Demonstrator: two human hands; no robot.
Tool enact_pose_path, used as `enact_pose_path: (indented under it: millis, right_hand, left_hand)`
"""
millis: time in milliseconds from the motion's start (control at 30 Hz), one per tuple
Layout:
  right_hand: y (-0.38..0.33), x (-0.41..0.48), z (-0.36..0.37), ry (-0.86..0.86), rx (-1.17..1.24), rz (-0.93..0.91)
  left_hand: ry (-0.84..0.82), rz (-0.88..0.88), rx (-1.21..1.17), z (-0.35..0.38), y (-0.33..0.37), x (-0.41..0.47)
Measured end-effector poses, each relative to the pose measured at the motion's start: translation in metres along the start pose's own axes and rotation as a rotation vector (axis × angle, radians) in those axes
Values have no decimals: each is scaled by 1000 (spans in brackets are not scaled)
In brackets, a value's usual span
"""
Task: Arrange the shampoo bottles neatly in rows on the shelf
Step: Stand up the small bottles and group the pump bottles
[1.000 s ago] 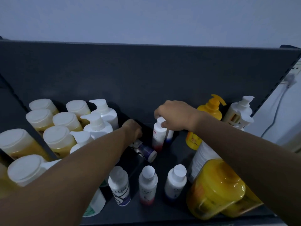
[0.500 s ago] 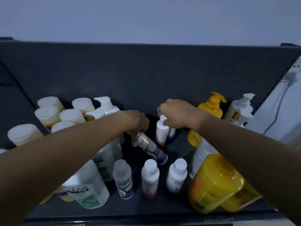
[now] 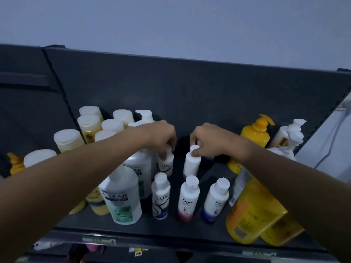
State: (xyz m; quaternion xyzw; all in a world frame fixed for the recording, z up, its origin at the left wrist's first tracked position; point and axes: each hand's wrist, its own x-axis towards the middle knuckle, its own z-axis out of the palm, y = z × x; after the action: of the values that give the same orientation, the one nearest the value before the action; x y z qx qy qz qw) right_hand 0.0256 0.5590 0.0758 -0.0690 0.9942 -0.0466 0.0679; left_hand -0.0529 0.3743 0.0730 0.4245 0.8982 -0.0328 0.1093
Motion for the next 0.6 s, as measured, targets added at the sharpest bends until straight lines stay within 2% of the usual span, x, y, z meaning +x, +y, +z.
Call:
enact_pose_path:
  millis: [133,333,433,500,600]
  right_hand:
    - [-13,-4,3,8,8,-31]
    - [-9,-11,-2,11,26,17]
    - [12,-9,-12,136,25,120]
    - [29,-3,-15,197,-67,205]
    - [45,9,-14,147,-149,289]
  left_hand:
    - [-2,-1,-2,4,10,-6]
    - [-37,-35,50,1,19,-10]
    - [-6,-22,23,-6,20,-10]
    - [34,-21,5,-10,20,-11]
    - [68,-42,-2,-12,20,-14]
